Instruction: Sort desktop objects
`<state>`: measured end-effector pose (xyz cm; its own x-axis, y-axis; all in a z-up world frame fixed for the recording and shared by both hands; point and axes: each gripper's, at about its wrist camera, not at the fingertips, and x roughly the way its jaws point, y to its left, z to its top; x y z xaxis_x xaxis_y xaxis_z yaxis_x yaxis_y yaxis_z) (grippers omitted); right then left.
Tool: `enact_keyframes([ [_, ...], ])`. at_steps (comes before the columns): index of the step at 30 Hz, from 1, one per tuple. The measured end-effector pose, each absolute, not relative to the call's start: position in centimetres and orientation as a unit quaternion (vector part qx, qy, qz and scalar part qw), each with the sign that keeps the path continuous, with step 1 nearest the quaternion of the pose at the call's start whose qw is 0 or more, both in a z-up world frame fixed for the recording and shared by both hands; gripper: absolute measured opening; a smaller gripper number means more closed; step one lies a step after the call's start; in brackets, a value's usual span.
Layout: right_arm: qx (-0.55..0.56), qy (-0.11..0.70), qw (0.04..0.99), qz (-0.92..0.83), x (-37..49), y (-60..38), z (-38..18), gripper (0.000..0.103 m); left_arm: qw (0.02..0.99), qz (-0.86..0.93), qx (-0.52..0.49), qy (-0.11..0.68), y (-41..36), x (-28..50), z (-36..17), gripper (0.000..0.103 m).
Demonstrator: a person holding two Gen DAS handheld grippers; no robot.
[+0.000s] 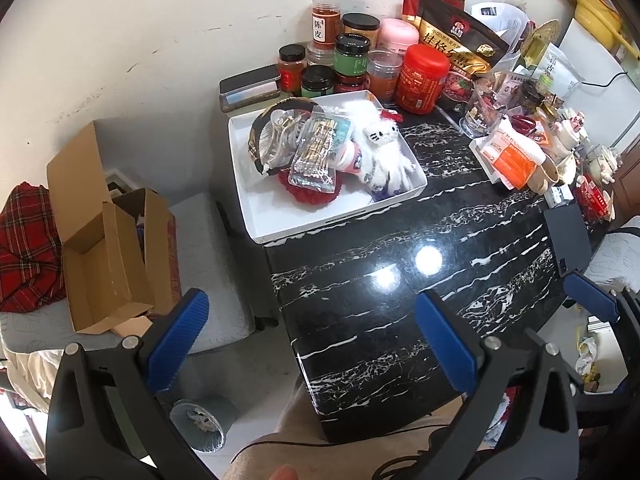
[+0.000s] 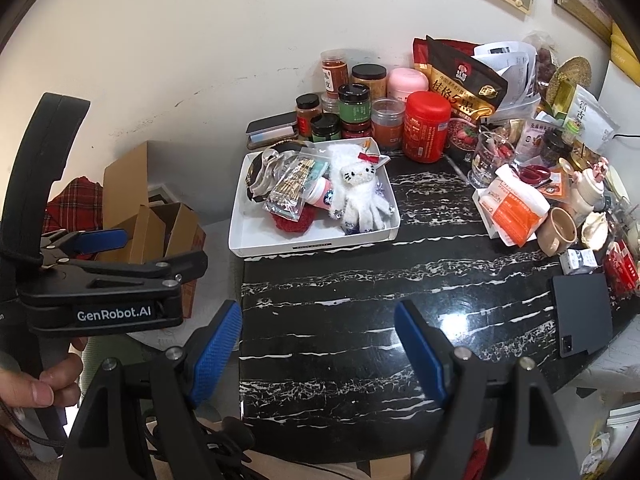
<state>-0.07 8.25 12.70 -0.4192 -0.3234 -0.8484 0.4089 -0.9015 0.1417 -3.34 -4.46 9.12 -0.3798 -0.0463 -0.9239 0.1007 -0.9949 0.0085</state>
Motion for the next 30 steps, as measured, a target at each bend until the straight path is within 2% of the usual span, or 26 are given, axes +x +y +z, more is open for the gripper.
enact_keyframes([
  [30, 0.518, 0.062, 0.225, -0.823, -4.1, 6.8, 10.1, 0.08, 0.056, -0.816, 0.574, 0.036, -5.5, -6.4, 6.1, 0.103],
])
